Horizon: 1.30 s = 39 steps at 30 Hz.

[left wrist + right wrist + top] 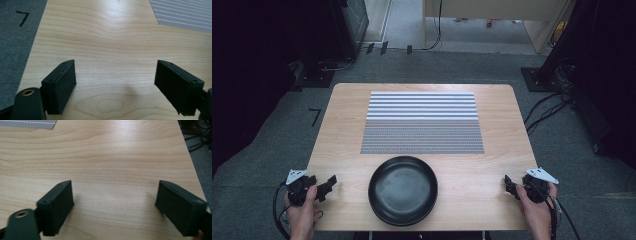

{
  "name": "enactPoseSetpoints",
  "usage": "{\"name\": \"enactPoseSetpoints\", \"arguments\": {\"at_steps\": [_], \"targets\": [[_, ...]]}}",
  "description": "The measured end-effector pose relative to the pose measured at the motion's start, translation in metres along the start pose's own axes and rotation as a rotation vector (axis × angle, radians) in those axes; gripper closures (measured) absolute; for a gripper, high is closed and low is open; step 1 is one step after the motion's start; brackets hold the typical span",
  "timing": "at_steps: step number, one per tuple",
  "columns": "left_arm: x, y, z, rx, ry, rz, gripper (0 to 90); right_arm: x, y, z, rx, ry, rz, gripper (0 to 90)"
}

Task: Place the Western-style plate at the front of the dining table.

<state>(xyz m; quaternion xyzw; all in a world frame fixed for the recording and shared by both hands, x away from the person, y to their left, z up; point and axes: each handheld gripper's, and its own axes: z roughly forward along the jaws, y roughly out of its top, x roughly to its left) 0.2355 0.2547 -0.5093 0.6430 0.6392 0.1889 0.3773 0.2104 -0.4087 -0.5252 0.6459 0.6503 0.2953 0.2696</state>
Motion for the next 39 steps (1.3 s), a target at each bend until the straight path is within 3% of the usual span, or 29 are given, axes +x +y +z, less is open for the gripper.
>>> {"name": "enactPoseSetpoints", "arguments": {"at_steps": [5, 9, 15, 23, 29, 35, 39], "targets": [[-0.01, 0.002, 0.001, -0.013, -0.035, 0.01, 17.3, -0.002, -0.001, -0.002, -0.007, 0.009, 0.02, 14.2], [-0.02, 0.003, -0.001, -0.027, -0.066, 0.023, 17.2, -0.003, -0.001, -0.006, -0.028, 0.042, 0.076, 14.4], [-0.034, 0.004, -0.003, -0.046, -0.103, 0.035, 17.3, 0.009, 0.005, -0.016, -0.089, 0.065, 0.075, 14.7], [-0.05, 0.002, -0.007, -0.066, -0.173, 0.04, 17.5, 0.04, 0.014, -0.026, -0.147, 0.135, 0.047, 15.7], [-0.059, 0.001, -0.007, -0.062, -0.194, 0.05, 17.7, 0.061, 0.016, -0.03, -0.166, 0.189, 0.055, 17.2], [-0.076, -0.002, -0.006, -0.061, -0.234, 0.067, 17.8, 0.097, 0.019, -0.033, -0.186, 0.251, 0.047, 22.4], [-0.084, -0.005, -0.006, -0.054, -0.248, 0.074, 23.1, 0.115, 0.02, -0.033, -0.187, 0.289, 0.045, 28.6]]}}
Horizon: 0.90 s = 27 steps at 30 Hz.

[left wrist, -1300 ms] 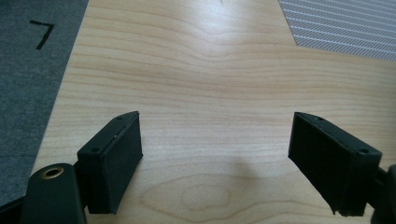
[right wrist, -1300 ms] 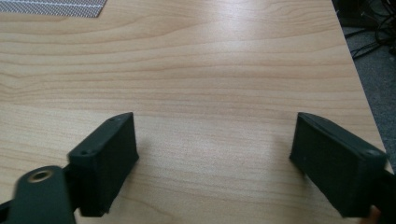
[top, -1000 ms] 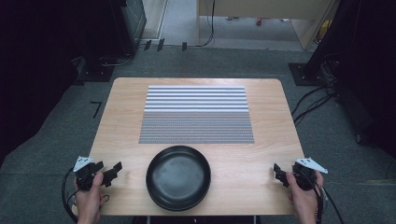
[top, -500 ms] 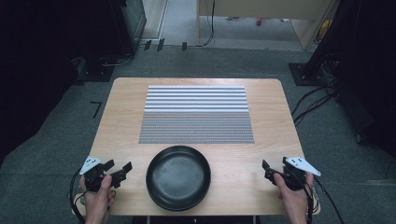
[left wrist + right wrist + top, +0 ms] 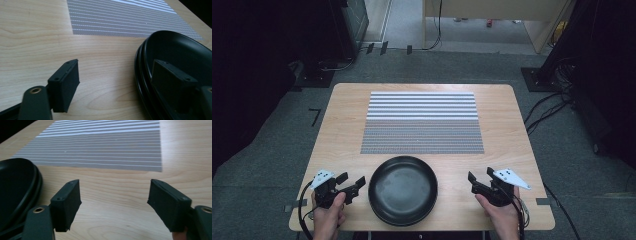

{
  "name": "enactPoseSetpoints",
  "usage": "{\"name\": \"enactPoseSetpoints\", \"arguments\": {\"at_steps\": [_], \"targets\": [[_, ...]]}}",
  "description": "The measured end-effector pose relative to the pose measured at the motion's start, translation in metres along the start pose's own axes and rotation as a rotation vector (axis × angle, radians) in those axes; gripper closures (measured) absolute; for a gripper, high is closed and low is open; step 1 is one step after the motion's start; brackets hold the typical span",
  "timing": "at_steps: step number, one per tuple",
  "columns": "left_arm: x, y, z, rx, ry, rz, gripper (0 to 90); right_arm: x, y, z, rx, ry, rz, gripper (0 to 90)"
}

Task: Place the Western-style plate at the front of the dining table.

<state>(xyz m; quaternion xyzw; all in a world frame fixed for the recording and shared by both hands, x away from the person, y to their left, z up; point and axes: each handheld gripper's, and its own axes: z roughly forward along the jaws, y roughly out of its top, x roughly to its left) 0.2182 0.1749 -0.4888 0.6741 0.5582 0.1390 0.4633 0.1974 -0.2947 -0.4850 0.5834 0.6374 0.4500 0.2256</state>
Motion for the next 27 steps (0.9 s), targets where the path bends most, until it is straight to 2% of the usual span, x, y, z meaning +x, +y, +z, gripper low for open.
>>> {"name": "enactPoseSetpoints", "arguments": {"at_steps": [1, 2, 4, 5, 8, 9, 10, 12, 15, 19, 22, 23, 24, 27], "targets": [[-0.003, -0.001, 0.0, 0.002, -0.019, -0.005, 23.1, 0.004, 0.0, 0.001, -0.002, 0.013, 0.001, 31.0], [-0.003, -0.001, 0.0, 0.002, -0.019, -0.005, 23.5, 0.004, 0.0, 0.001, -0.002, 0.013, 0.001, 31.0], [-0.005, -0.002, -0.001, 0.001, -0.026, -0.004, 24.3, 0.014, -0.001, 0.003, -0.012, 0.038, -0.007, 41.0], [-0.007, -0.003, -0.001, 0.0, -0.038, -0.011, 24.8, 0.016, -0.001, 0.003, -0.017, 0.047, -0.001, 43.0], [-0.008, -0.004, -0.001, -0.002, -0.052, -0.031, 31.3, 0.023, -0.001, 0.005, -0.037, 0.118, 0.045, 51.5], [-0.009, -0.005, -0.001, -0.004, -0.074, -0.042, 34.7, 0.027, -0.001, 0.007, -0.033, 0.162, 0.072, 53.3], [-0.01, -0.006, -0.001, -0.002, -0.079, -0.043, 37.6, 0.029, -0.001, 0.008, -0.015, 0.175, 0.081, 54.9], [-0.011, -0.007, -0.001, 0.002, -0.091, -0.042, 41.1, 0.036, -0.003, 0.012, 0.016, 0.183, 0.079, 55.0], [-0.014, -0.008, 0.0, 0.017, -0.095, -0.031, 46.9, 0.043, -0.004, 0.018, 0.06, 0.196, 0.107, 56.6], [-0.018, -0.01, 0.002, 0.041, -0.085, -0.023, 52.9, 0.053, -0.006, 0.024, 0.064, 0.225, 0.12, 64.1], [-0.02, -0.011, 0.002, 0.053, -0.084, -0.018, 59.0, 0.058, -0.007, 0.027, 0.088, 0.24, 0.135, 68.2], [-0.02, -0.012, 0.003, 0.061, -0.08, -0.014, 60.9, 0.061, -0.008, 0.029, 0.118, 0.254, 0.152, 73.1], [-0.02, -0.012, 0.003, 0.065, -0.086, -0.014, 61.9, 0.063, -0.008, 0.031, 0.135, 0.262, 0.162, 74.2], [-0.02, -0.012, 0.003, 0.071, -0.094, -0.016, 65.3, 0.067, -0.008, 0.035, 0.153, 0.256, 0.165, 75.9]]}}
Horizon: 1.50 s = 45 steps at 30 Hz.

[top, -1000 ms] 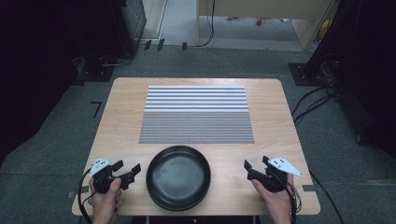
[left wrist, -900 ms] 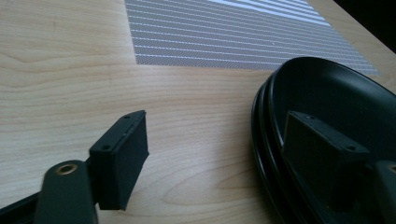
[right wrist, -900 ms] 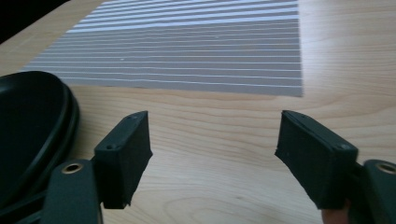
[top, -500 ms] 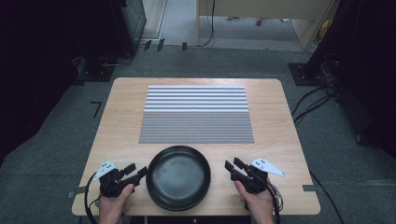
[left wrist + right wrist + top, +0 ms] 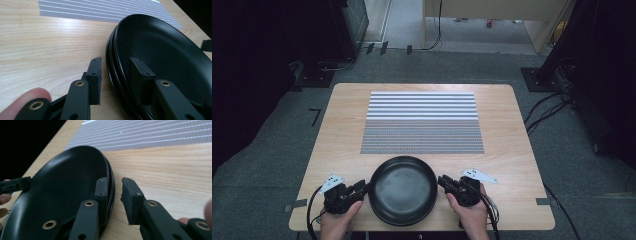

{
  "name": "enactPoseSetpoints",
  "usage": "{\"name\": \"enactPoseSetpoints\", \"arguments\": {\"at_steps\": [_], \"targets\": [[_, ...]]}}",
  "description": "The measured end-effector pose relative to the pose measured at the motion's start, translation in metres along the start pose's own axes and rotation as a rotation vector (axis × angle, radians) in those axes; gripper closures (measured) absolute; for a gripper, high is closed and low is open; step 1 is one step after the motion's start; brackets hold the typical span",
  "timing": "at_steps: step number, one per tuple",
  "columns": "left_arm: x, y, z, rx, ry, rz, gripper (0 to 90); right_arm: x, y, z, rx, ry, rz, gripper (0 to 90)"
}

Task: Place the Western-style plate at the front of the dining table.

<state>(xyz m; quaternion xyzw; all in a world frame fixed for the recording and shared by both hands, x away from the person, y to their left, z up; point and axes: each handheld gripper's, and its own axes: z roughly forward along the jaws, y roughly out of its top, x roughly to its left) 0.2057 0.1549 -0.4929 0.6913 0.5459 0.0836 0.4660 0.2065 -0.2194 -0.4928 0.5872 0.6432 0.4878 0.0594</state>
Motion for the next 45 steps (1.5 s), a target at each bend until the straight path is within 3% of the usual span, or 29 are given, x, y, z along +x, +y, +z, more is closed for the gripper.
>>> {"name": "enactPoseSetpoints", "arguments": {"at_steps": [3, 6, 7, 8, 12, 15, 23, 33, 40, 45], "targets": [[-0.002, -0.001, 0.001, 0.011, -0.009, 0.01, 69.0, 0.001, 0.001, 0.002, 0.012, 0.015, 0.026, 76.4], [-0.005, -0.002, 0.003, 0.028, -0.019, 0.019, 72.0, 0.001, 0.0, 0.007, 0.052, 0.037, 0.098, 79.8], [-0.005, -0.002, 0.003, 0.028, -0.019, 0.019, 72.5, 0.001, 0.0, 0.007, 0.052, 0.037, 0.098, 79.8], [-0.007, -0.002, 0.003, 0.028, -0.011, 0.028, 72.5, 0.0, 0.0, 0.006, 0.063, 0.058, 0.135, 83.5], [-0.005, -0.001, 0.002, 0.028, -0.018, 0.017, 74.4, -0.004, 0.001, 0.005, 0.09, 0.092, 0.216, 84.2], [-0.002, -0.002, 0.003, 0.032, -0.036, -0.017, 74.9, -0.001, 0.001, 0.006, 0.106, 0.086, 0.214, 84.7], [0.001, -0.001, 0.002, 0.033, -0.049, -0.057, 75.6, 0.005, 0.003, 0.009, 0.098, 0.047, 0.205, 85.2], [0.004, 0.001, -0.007, 0.0, -0.034, -0.072, 78.4, 0.011, 0.002, 0.018, 0.105, 0.046, 0.204, 84.9], [0.004, 0.002, -0.008, 0.01, -0.037, -0.062, 77.9, 0.013, 0.0, 0.023, 0.112, 0.051, 0.163, 82.4], [0.004, 0.001, -0.007, 0.022, -0.04, -0.053, 77.4, 0.017, 0.0, 0.023, 0.121, 0.023, 0.129, 81.1]]}}
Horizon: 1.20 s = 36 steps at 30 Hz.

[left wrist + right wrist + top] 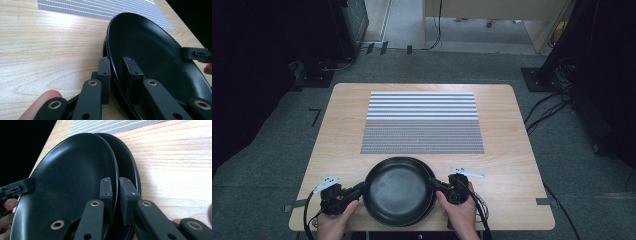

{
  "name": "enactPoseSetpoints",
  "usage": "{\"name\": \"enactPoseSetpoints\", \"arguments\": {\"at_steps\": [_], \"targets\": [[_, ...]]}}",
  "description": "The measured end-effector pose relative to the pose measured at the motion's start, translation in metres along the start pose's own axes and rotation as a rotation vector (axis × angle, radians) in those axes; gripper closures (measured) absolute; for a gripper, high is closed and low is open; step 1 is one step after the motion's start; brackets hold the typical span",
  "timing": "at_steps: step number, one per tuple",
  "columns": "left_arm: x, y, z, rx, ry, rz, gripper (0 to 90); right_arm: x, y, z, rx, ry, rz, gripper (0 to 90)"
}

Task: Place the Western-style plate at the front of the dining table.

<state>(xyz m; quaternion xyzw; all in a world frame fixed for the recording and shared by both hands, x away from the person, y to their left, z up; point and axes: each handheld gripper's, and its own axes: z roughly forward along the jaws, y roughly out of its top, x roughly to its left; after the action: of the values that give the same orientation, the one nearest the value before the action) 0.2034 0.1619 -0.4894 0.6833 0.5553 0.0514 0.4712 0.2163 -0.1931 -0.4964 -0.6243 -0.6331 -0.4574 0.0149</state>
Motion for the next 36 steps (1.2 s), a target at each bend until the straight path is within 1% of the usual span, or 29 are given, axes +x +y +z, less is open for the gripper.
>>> {"name": "enactPoseSetpoints", "arguments": {"at_steps": [3, 6, 7, 8, 9, 10, 12, 15, 17, 18, 19, 20, 22, 23, 25, 29, 30, 34, 36], "targets": [[-0.001, 0.0, 0.0, 0.003, 0.004, 0.006, 76.9, 0.0, 0.0, 0.0, -0.001, -0.007, 0.016, 81.7], [-0.001, -0.001, 0.001, 0.011, 0.002, 0.005, 76.2, 0.001, 0.0, 0.0, 0.0, -0.014, 0.014, 81.8], [-0.001, -0.001, 0.002, 0.023, -0.006, 0.003, 75.5, 0.001, 0.0, 0.001, -0.001, -0.017, 0.017, 81.8], [-0.001, -0.001, 0.002, 0.023, -0.006, 0.003, 74.2, 0.001, 0.001, 0.001, -0.002, -0.019, 0.021, 82.0], [-0.001, -0.002, 0.004, 0.04, -0.02, 0.0, 73.2, 0.001, 0.001, 0.001, -0.004, -0.02, 0.024, 82.1], [-0.001, -0.002, 0.004, 0.04, -0.02, 0.0, 73.0, 0.001, 0.001, 0.001, -0.004, -0.02, 0.024, 82.1], [-0.001, -0.002, 0.005, 0.048, -0.025, -0.004, 73.0, -0.001, 0.003, 0.002, 0.003, -0.006, 0.063, 82.9], [-0.001, -0.002, 0.006, 0.048, -0.034, -0.02, 73.4, -0.005, 0.005, 0.002, 0.01, 0.017, 0.101, 83.7], [0.001, -0.002, 0.005, 0.052, -0.045, -0.034, 74.3, -0.009, 0.005, 0.001, 0.007, 0.042, 0.123, 84.7], [0.002, -0.002, 0.005, 0.049, -0.054, -0.052, 74.7, -0.011, 0.005, 0.001, 0.004, 0.049, 0.126, 85.0], [0.002, -0.002, 0.005, 0.049, -0.054, -0.052, 75.2, -0.012, 0.005, 0.001, 0.006, 0.057, 0.143, 85.2], [0.003, -0.002, 0.006, 0.049, -0.06, -0.064, 75.7, -0.012, 0.005, 0.001, 0.006, 0.06, 0.151, 85.4], [0.003, -0.001, 0.006, 0.051, -0.056, -0.067, 75.9, -0.013, 0.005, 0.001, 0.007, 0.071, 0.177, 85.7], [0.003, -0.001, 0.006, 0.051, -0.056, -0.067, 75.9, -0.014, 0.005, 0.001, 0.002, 0.075, 0.178, 85.9], [0.003, -0.001, 0.006, 0.05, -0.055, -0.073, 76.2, -0.015, 0.004, 0.001, -0.001, 0.086, 0.197, 86.1], [0.003, 0.001, 0.005, 0.041, -0.052, -0.088, 77.1, -0.013, 0.003, 0.002, -0.017, 0.082, 0.194, 86.1], [0.003, 0.001, 0.005, 0.041, -0.052, -0.088, 77.3, -0.013, 0.003, 0.002, -0.022, 0.083, 0.187, 86.1], [0.004, 0.005, 0.004, 0.024, -0.053, -0.111, 78.6, -0.012, 0.003, 0.004, -0.007, 0.096, 0.197, 85.9], [0.004, 0.006, 0.004, 0.024, -0.049, -0.112, 79.0, -0.012, 0.003, 0.005, 0.001, 0.103, 0.207, 85.8]]}}
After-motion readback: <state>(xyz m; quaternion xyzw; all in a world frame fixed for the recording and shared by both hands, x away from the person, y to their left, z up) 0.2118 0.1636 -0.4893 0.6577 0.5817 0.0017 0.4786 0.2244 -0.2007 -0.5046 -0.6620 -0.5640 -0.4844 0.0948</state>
